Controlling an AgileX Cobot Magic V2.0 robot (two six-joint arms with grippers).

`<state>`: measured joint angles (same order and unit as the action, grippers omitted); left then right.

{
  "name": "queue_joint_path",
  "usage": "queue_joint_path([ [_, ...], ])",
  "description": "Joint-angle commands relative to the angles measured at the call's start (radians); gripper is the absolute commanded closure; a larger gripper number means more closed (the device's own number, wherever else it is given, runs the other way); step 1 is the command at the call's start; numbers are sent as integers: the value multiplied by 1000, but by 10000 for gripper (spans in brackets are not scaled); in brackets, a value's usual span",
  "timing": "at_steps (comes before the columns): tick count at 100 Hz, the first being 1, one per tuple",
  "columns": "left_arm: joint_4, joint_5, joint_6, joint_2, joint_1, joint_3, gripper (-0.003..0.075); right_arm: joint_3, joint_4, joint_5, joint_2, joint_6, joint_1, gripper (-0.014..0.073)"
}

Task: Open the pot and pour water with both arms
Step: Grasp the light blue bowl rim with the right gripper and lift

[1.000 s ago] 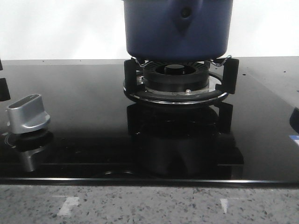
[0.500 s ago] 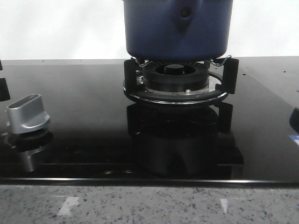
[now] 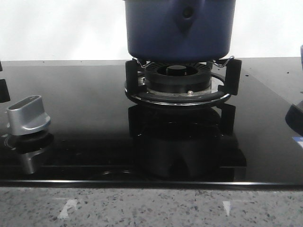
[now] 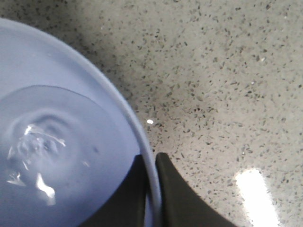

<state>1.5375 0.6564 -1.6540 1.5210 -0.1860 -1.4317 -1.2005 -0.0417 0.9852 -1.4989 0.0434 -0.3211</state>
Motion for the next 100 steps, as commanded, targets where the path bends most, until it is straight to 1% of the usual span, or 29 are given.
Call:
queue_joint_path([
  [1,73,-18,11,-52,6,-35,478,-48,-15,-11,45,-3,-7,659],
  [25,73,-81,11,-52,6,-35,478,-214,-81,99,53,-3,15,660],
  [46,73,-124,11,-52,6,-35,478,-408,-94,159,40,-17,118,660],
  [63,73,-136,11,-52,6,-35,478,-572,-94,190,-17,-17,214,660],
  [83,73,-163,11,-52,6,-35,478,-730,-101,192,-95,-17,313,660],
  [100,73,-198,11,-52,6,-35,478,-806,-128,129,-148,-18,385,660],
])
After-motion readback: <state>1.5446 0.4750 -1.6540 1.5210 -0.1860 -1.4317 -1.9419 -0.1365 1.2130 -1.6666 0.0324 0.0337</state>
